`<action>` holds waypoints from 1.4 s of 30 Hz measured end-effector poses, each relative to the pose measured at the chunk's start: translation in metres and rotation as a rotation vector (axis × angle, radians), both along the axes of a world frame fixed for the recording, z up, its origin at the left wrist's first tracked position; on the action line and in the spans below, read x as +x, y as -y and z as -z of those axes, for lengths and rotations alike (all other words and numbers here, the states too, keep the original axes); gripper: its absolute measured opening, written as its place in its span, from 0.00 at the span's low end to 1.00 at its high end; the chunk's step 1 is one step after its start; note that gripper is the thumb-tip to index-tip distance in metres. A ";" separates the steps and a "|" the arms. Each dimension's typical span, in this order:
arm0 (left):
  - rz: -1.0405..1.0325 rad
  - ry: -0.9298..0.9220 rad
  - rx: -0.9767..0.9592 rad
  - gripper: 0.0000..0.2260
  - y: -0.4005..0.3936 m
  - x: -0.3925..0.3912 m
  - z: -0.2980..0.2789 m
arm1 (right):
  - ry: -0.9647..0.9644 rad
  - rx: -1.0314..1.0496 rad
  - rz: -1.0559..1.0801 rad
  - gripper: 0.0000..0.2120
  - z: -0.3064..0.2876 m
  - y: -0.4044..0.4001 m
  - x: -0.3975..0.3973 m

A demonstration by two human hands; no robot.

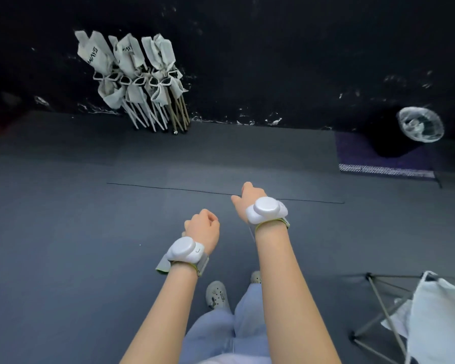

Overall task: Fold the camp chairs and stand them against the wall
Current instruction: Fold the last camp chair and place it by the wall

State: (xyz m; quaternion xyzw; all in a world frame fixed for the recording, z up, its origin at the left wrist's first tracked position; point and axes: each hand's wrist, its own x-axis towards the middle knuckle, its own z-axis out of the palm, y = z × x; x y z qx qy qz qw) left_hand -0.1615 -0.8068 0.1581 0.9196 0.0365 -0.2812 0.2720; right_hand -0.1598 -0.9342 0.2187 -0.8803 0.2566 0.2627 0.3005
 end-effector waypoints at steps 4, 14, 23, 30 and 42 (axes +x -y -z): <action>0.082 -0.020 0.016 0.10 0.029 -0.058 0.000 | -0.041 -0.007 0.044 0.18 0.003 0.028 -0.067; 0.237 -0.054 0.011 0.10 0.153 -0.214 0.037 | -0.132 -0.066 0.177 0.18 0.047 0.150 -0.250; 0.513 -0.253 0.098 0.11 0.286 -0.420 0.098 | -0.316 -0.150 0.485 0.18 0.116 0.300 -0.475; 0.628 -0.457 0.194 0.12 0.363 -0.488 0.196 | -0.502 -0.099 0.621 0.18 0.223 0.371 -0.571; 0.729 -0.392 0.220 0.22 0.462 -0.535 0.365 | -0.436 0.007 0.673 0.20 0.422 0.402 -0.650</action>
